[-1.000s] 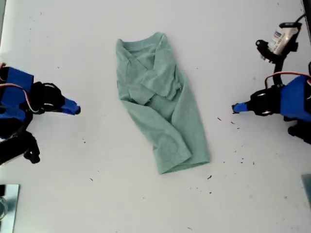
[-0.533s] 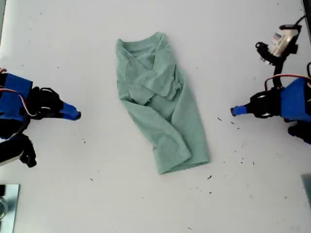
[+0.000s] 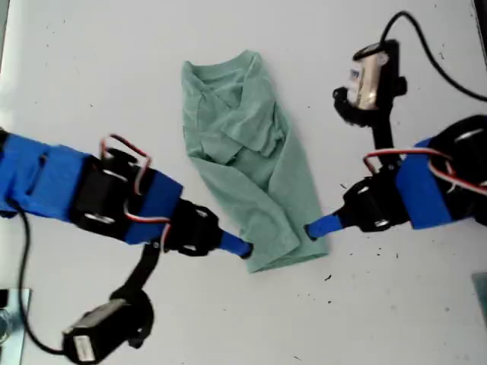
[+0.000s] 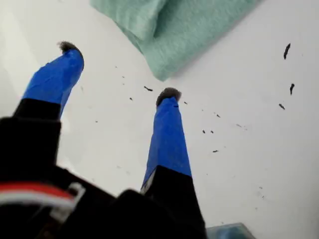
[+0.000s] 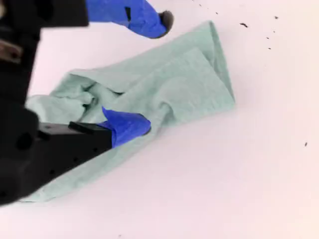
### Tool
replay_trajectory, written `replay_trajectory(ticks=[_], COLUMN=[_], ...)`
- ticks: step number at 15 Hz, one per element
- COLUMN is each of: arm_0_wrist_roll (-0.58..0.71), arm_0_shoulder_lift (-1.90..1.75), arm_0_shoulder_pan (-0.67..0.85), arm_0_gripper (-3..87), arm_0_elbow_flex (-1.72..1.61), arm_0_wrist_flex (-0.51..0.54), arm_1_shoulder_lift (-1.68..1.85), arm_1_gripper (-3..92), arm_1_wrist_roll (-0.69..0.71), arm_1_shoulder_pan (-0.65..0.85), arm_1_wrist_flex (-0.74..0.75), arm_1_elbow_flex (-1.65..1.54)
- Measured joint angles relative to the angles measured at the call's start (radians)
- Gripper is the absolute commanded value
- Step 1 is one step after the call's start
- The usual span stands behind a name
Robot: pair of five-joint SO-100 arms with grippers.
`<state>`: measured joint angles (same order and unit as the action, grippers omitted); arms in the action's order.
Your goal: Fold t shirt
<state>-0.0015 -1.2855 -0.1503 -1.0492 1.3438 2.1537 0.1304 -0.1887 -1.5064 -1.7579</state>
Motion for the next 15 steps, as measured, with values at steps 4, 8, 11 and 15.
replay_trajectory(ticks=[4,8,11,15], arm_0_wrist_roll=[0.017,0.023,0.035,0.074], arm_0_shoulder_lift=[0.299,0.341,0.348,0.428], arm_0_shoulder_pan=[0.000,0.018,0.058,0.084], arm_0_gripper=[27.8,27.8,25.0,-0.2], arm_0_elbow_flex=[0.091,0.104,0.121,0.167], arm_0_wrist_flex=[-0.114,-0.163,-0.198,-0.238], arm_1_shoulder_lift=[-0.166,-0.196,-0.324,-0.486], arm_1_gripper=[29.2,29.7,29.2,0.6], arm_1_wrist_roll=[-0.091,-0.114,-0.110,-0.086], arm_1_shoulder_pan=[-0.051,-0.051,-0.051,-0.051], arm_1_wrist_flex=[0.109,0.336,0.517,0.591], arm_1_elbow_flex=[-0.026,-0.244,-0.304,-0.252])
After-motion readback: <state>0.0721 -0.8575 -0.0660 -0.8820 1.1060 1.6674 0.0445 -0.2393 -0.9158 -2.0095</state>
